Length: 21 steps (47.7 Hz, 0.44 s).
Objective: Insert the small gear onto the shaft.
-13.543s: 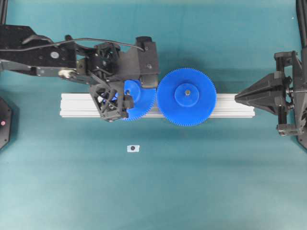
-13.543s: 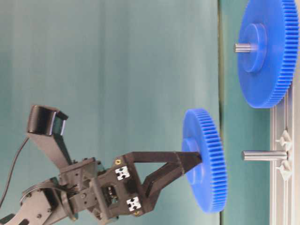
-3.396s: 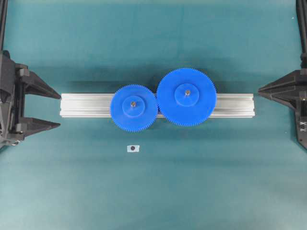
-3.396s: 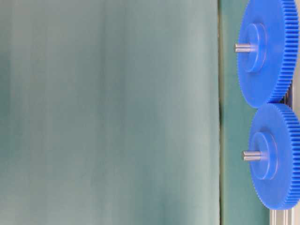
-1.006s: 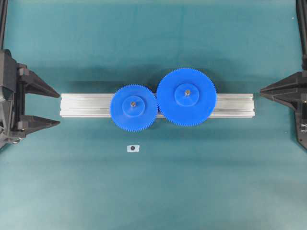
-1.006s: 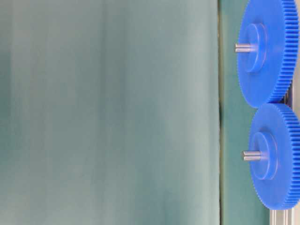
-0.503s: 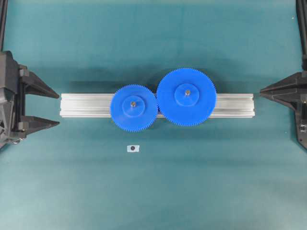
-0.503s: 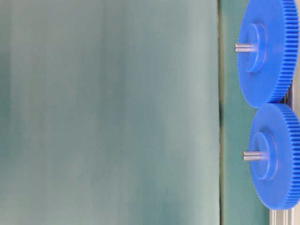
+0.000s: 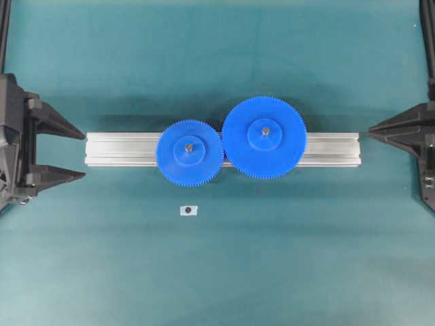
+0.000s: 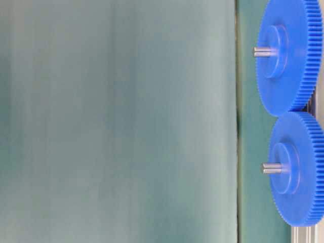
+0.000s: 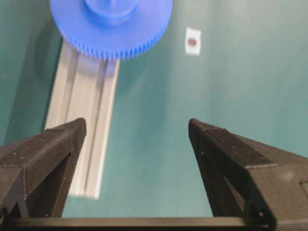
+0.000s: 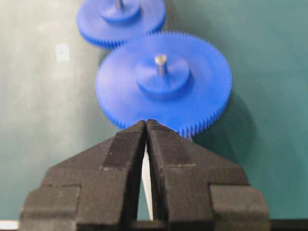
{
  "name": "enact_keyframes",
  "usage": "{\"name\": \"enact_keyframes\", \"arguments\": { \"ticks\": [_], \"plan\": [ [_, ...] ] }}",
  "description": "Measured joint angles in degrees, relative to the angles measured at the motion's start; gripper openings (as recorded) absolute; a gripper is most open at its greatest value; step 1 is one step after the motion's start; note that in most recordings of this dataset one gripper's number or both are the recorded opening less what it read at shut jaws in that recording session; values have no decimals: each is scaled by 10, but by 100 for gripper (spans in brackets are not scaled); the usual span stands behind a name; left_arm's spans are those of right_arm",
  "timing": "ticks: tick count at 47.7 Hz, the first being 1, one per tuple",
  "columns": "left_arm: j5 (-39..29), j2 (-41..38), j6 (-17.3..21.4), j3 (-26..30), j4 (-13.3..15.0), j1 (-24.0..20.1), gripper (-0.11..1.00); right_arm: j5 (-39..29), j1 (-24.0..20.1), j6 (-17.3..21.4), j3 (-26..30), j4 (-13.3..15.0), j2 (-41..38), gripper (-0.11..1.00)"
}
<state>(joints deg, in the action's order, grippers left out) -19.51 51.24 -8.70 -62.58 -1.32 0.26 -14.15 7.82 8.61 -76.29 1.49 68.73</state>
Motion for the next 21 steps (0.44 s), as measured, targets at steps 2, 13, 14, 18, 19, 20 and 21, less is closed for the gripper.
{"name": "enact_keyframes", "arguments": {
  "ticks": [2, 13, 14, 18, 19, 20, 21],
  "plan": [
    [3, -1, 0, 0, 0, 0, 86, -1, 0, 0, -2, 0, 0, 14],
    [12, -7, 0, -5, 0, 0, 86, 8, 2, 0, -10, 0, 6, 14],
    [13, -7, 0, -5, 0, 0, 86, 10, 2, 0, -11, 1, 8, 14],
    [16, -6, 0, -7, 0, 0, 86, 25, 4, 0, -20, 0, 16, 14],
    [16, -5, 0, -8, 0, 0, 86, 29, 4, 0, -23, 0, 18, 14],
    [16, -5, 0, -8, 1, 0, 86, 33, 3, 0, -25, 0, 19, 14],
    [16, -5, 0, -9, 0, 0, 86, 37, 4, 1, -28, 1, 20, 14]
  ]
}}
